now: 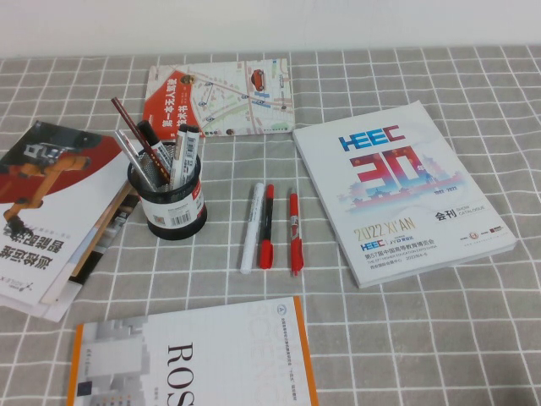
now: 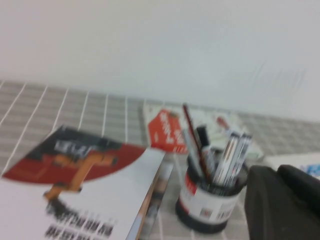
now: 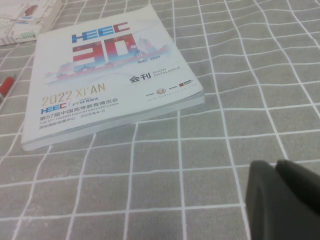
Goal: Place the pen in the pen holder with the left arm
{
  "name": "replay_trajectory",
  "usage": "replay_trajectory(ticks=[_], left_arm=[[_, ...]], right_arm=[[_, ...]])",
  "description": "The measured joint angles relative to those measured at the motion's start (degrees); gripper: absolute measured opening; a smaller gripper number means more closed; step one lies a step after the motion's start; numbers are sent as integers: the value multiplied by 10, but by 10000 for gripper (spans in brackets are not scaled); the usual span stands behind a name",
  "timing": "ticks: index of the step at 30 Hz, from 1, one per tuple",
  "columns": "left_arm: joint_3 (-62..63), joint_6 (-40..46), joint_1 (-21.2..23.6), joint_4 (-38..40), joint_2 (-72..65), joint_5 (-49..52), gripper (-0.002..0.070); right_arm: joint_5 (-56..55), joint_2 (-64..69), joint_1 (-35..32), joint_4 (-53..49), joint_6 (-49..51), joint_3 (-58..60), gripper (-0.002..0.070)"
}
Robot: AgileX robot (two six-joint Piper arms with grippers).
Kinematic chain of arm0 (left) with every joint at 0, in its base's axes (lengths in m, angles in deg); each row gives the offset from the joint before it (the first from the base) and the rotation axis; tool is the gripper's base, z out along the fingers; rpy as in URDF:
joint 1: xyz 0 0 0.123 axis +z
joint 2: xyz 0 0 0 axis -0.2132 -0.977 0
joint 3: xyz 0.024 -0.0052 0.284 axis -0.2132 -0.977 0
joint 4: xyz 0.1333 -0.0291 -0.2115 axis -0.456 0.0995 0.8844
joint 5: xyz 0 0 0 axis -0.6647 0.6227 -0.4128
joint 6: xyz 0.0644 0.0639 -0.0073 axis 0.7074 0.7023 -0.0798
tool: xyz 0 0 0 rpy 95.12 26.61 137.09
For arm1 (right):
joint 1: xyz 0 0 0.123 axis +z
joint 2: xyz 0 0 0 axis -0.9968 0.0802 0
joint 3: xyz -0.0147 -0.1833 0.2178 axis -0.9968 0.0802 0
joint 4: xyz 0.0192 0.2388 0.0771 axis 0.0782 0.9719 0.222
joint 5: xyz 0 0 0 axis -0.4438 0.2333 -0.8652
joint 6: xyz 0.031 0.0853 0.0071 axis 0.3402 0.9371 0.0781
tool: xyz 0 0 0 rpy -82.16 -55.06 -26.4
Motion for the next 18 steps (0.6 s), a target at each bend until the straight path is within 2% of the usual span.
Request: replay_trajectory(ticks=[9, 14, 18], left_arm=[[-3, 0, 0, -2, 4, 90, 0], [-56, 13, 13, -2, 46, 37, 0], [-116, 94, 63, 74, 117, -19, 0]], right_arm=[[0, 0, 0, 0, 0, 0, -15], [0, 0, 0, 0, 0, 0, -15], [0, 0, 0, 0, 0, 0, -15]])
